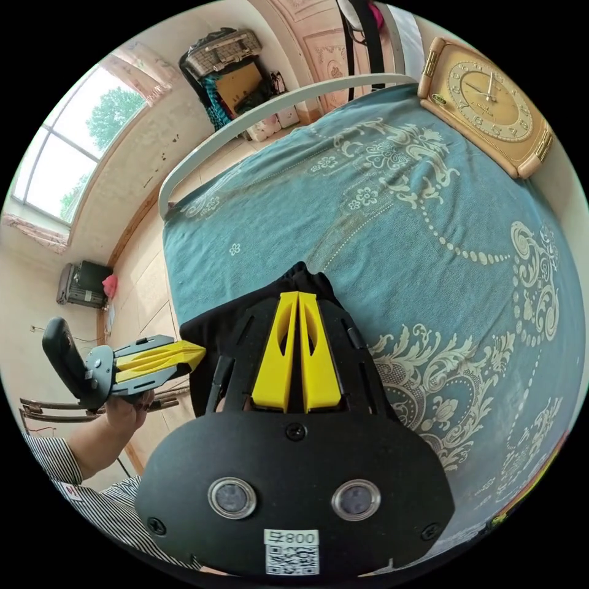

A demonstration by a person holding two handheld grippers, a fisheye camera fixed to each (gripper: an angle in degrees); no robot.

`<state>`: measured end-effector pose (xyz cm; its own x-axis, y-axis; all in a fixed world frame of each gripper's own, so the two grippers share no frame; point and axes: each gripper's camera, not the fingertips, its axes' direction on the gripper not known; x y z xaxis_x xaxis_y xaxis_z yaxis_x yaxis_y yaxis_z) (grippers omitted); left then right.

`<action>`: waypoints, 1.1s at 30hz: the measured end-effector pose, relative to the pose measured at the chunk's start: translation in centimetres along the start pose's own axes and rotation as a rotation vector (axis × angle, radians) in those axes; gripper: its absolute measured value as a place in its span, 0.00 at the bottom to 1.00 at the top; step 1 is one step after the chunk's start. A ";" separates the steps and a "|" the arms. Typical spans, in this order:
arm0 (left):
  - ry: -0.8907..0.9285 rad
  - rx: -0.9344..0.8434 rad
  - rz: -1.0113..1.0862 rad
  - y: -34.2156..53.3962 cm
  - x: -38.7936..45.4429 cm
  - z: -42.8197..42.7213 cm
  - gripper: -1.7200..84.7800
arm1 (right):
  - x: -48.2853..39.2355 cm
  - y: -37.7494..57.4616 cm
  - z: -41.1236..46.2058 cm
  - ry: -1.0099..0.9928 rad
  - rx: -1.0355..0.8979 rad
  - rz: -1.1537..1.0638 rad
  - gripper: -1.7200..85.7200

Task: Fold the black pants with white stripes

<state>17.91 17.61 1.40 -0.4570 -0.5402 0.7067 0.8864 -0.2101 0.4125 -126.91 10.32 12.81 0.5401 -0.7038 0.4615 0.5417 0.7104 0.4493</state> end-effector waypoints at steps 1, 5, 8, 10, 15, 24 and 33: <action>0.017 0.020 -0.022 0.2 -0.3 -0.4 0.02 | 0.4 0.2 -0.9 -0.014 0.000 0.000 0.02; 0.128 0.032 -0.090 1.8 -1.3 -1.1 0.03 | 3.1 4.0 -5.9 -0.128 0.092 0.021 0.02; 0.273 -0.014 -0.109 3.7 -1.1 -0.5 0.04 | 6.8 10.2 -9.7 -0.236 0.159 0.076 0.02; 0.405 -0.103 -0.117 4.9 -0.4 0.9 0.06 | 9.5 15.1 -11.3 -0.300 0.180 0.137 0.02; 0.574 -0.255 -0.092 5.5 1.6 3.8 0.10 | 16.5 29.5 -13.8 -0.453 0.176 0.379 0.03; 0.657 -0.381 -0.087 3.7 3.0 6.9 0.09 | 19.4 42.9 -12.8 -0.676 0.137 0.626 0.08; 0.657 -0.318 -0.057 2.2 3.4 5.1 0.05 | 18.9 45.5 -12.6 -0.893 0.117 0.658 0.12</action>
<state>17.97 19.48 7.68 -0.4529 -0.8777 0.1568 0.8868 -0.4253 0.1806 -83.93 29.26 32.40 0.0168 0.0349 0.9992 0.2308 0.9723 -0.0379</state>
